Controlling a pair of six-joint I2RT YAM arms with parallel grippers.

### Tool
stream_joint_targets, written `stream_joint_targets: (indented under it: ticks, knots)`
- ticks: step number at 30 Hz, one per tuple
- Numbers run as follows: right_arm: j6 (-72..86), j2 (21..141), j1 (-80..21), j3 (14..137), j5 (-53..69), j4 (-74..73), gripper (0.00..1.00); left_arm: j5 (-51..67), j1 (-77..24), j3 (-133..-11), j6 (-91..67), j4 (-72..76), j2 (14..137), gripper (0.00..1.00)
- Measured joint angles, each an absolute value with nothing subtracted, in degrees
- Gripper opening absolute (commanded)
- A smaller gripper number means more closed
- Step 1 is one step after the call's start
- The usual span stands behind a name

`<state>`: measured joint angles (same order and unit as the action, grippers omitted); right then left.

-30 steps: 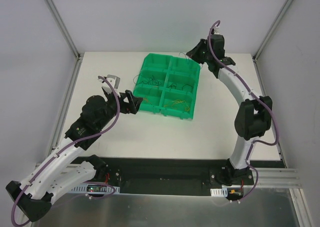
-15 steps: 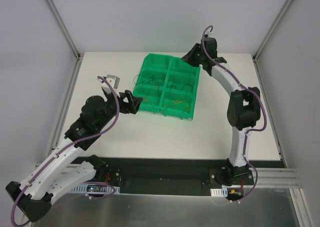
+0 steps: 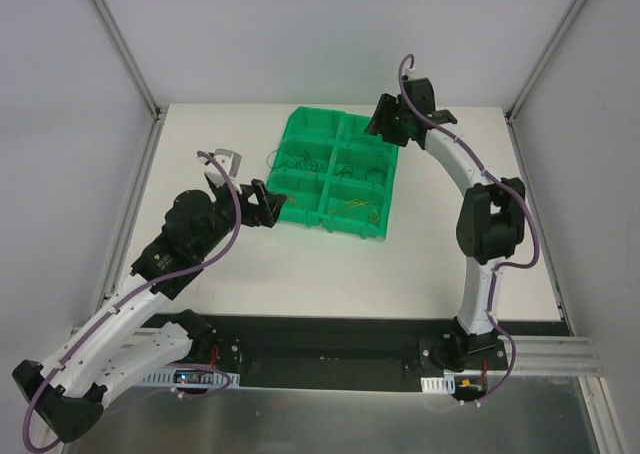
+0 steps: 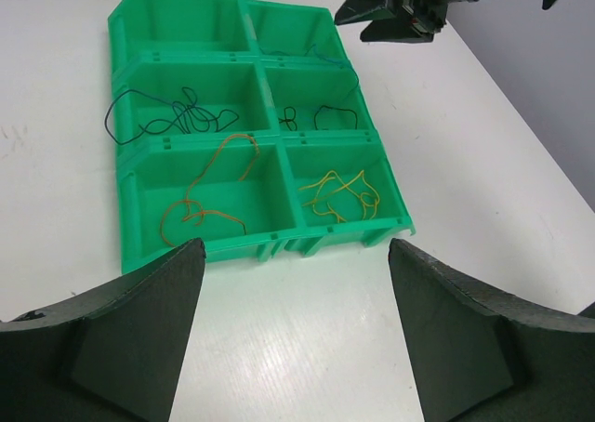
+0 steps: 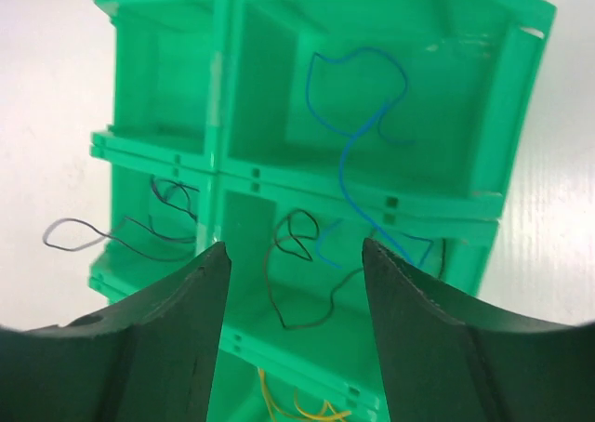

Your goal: Untangle the cables

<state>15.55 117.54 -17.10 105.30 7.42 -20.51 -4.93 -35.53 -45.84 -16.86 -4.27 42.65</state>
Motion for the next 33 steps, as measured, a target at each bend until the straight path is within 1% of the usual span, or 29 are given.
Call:
stream_joint_targets:
  ticks: [6,8,16,21,25,33]
  knots:
    - [12.2,114.2,-18.1,101.0,5.4,-22.8,0.62,-4.3,-35.5,-45.8,-16.9,-3.9,44.0,0.79]
    - [11.0,113.3,-18.8,98.4,2.9,-22.8,0.62,-4.0,-35.5,-45.8,-16.9,-3.9,44.4,0.79]
    - [1.3,113.2,-20.6,94.8,-2.7,-22.5,0.59,-3.4,-35.5,-45.8,-16.9,-3.8,44.9,0.79]
    - [-5.9,113.7,-20.3,95.0,-4.2,-21.2,0.52,-3.4,-35.5,-45.8,-16.9,-3.7,45.0,0.79]
    - [-10.6,116.0,-19.3,95.4,-1.1,-19.1,0.51,-3.4,-35.5,-45.8,-16.9,-3.7,45.6,0.79]
    - [-13.0,117.2,-14.9,92.9,8.9,-13.6,0.54,-3.4,-35.5,-45.8,-16.9,-3.7,47.1,0.79]
